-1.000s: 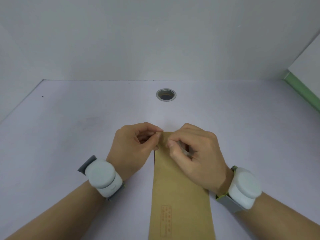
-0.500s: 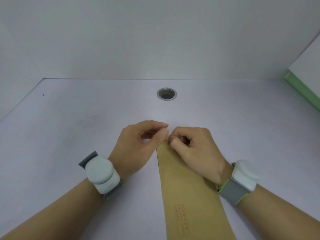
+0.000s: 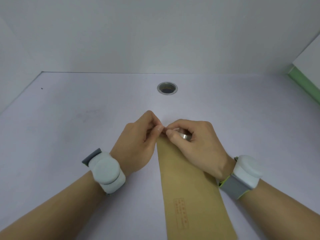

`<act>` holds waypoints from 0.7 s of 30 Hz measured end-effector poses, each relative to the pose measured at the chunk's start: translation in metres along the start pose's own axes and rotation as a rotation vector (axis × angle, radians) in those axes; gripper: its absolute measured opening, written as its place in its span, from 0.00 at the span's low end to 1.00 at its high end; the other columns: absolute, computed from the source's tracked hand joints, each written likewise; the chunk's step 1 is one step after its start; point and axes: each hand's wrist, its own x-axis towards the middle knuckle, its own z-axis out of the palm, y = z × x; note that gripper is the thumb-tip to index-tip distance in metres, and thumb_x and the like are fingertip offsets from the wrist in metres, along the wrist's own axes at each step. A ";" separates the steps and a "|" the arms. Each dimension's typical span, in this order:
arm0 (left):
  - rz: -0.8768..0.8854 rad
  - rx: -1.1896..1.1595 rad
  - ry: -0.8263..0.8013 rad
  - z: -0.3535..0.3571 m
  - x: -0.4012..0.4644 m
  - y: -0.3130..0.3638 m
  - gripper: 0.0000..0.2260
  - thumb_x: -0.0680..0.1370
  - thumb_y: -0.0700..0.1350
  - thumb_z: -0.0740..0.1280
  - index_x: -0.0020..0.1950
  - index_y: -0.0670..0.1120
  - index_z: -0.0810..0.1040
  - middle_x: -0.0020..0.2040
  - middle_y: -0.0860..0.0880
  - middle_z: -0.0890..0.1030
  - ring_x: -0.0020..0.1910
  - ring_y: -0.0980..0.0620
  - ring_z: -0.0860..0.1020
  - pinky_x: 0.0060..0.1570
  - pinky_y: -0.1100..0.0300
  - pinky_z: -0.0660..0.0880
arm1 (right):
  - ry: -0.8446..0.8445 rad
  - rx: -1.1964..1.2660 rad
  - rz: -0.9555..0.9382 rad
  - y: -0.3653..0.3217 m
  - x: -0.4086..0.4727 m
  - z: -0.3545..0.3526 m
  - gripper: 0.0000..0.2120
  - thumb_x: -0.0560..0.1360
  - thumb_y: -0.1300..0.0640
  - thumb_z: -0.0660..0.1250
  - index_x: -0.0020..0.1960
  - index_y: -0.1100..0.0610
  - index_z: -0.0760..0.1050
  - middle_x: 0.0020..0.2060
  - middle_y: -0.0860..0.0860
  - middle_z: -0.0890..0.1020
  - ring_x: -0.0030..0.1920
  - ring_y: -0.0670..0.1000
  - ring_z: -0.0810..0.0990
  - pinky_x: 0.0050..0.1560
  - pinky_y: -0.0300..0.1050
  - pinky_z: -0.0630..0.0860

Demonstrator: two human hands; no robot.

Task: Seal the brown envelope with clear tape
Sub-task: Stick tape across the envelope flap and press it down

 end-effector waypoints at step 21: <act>-0.102 -0.005 0.046 0.000 0.003 -0.003 0.05 0.80 0.43 0.65 0.45 0.49 0.76 0.42 0.55 0.87 0.46 0.57 0.86 0.52 0.50 0.82 | 0.012 -0.279 0.029 0.010 0.010 -0.014 0.13 0.77 0.48 0.67 0.38 0.49 0.85 0.30 0.45 0.81 0.40 0.46 0.77 0.43 0.31 0.66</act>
